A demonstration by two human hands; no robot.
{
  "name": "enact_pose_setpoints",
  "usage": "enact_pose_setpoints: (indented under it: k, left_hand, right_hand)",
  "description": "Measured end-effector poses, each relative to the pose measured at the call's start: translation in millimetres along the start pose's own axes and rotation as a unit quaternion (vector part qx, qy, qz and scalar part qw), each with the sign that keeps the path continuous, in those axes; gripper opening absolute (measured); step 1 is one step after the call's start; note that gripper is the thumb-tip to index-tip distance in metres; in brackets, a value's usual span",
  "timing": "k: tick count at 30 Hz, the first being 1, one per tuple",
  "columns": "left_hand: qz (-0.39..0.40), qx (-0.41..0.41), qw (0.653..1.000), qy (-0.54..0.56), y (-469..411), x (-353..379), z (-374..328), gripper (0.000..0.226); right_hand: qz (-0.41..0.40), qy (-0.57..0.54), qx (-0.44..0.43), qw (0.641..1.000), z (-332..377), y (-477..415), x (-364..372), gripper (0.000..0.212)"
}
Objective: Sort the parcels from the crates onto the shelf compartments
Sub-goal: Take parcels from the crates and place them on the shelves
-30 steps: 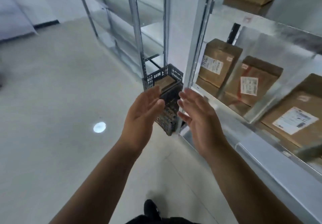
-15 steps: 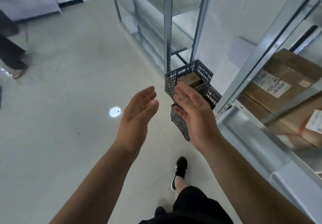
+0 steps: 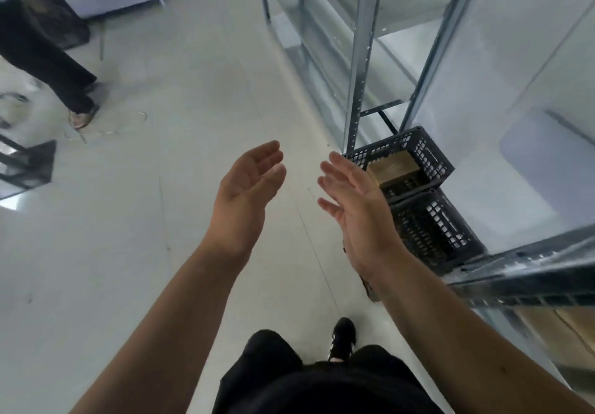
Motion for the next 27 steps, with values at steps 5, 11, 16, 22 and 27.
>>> enact_pose_setpoints:
  k: [5,11,16,22,27]
  left_hand:
    - [0.006,-0.01,1.0,-0.007,-77.9,2.4,0.4,0.029]
    - [0.041,-0.024,0.998,-0.029,-199.4,-16.7,10.0,0.034]
    - [0.125,-0.048,0.989,-0.061,-302.5,-23.8,7.4,0.029]
    - [0.225,-0.057,0.967,-0.107,-400.4,5.3,-5.3,0.025]
    - [0.326,-0.02,0.926,-0.188,-447.4,67.7,-3.4,0.028]
  right_hand:
    - [-0.01,-0.026,0.036,0.999,0.6,-70.8,11.5,0.038]
    - [-0.06,-0.018,0.042,0.997,-7.0,-176.3,35.8,0.041]
    - [-0.128,0.029,0.034,0.991,-2.0,-254.9,60.4,0.038]
    - [-0.191,0.087,-0.003,0.978,12.4,-312.8,61.5,0.043]
    - [-0.257,0.058,-0.013,0.965,24.3,-351.9,27.9,0.044]
Point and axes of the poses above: each hand's wrist, its own y-axis away from the middle knuckle, its own x-axis out of the palm, z = x × y, the point moved 2 cm from there along -y, towards the middle knuckle, and after that the axes turned 6 degrees about -y, right-handed, at the moved point
